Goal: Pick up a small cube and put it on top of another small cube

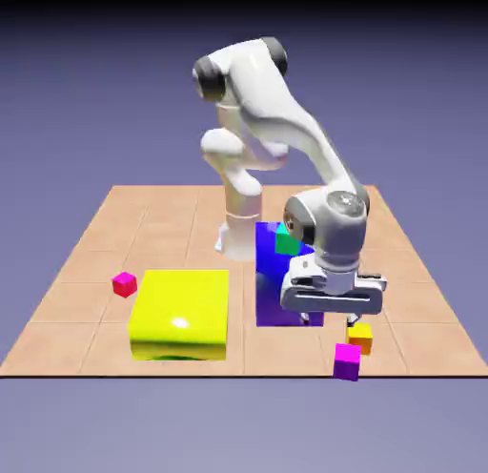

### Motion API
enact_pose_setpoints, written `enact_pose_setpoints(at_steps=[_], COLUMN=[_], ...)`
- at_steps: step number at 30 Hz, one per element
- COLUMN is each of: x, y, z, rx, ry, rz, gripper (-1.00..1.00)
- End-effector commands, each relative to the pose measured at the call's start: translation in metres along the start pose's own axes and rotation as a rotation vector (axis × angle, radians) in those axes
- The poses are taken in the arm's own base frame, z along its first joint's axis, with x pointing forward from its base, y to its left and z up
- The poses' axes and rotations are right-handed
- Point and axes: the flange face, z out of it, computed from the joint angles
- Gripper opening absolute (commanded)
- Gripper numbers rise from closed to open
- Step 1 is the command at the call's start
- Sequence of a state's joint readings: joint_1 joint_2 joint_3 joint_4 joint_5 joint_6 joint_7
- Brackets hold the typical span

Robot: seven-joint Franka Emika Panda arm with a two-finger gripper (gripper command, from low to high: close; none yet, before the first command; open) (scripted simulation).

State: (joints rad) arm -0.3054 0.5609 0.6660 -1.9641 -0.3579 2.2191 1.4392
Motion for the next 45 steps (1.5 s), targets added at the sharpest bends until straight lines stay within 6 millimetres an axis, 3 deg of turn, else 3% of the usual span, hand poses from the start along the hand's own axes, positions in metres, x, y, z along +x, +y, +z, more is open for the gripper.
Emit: enact_pose_setpoints(at_steps=[1, 8, 10, 13, 14, 15, 18, 28, 37, 45], x=[-0.001, 0.0, 0.001, -0.006, -0.006, -0.006, 0.001, -0.012, -0.027, -0.051], y=[-0.006, -0.038, -0.04, -0.038, -0.038, -0.038, -0.039, 0.017, 0.081, 0.152], z=[0.005, 0.031, 0.032, 0.101, 0.101, 0.101, 0.032, -0.029, -0.111, -0.185], rx=[-0.014, -0.099, -0.104, -0.104, -0.104, -0.104, -0.107, -0.265, -0.311, -0.253], ry=[-0.021, -0.167, -0.175, -0.175, -0.175, -0.175, -0.171, -0.017, 0.016, -0.03], rz=[0.012, 0.113, 0.12, 0.12, 0.12, 0.12, 0.115, -0.099, -0.238, -0.374], gripper=[0.0, 0.0, 0.0, 0.0, -1.0, -1.0, -1.0, -1.0, -1.0, -1.0])
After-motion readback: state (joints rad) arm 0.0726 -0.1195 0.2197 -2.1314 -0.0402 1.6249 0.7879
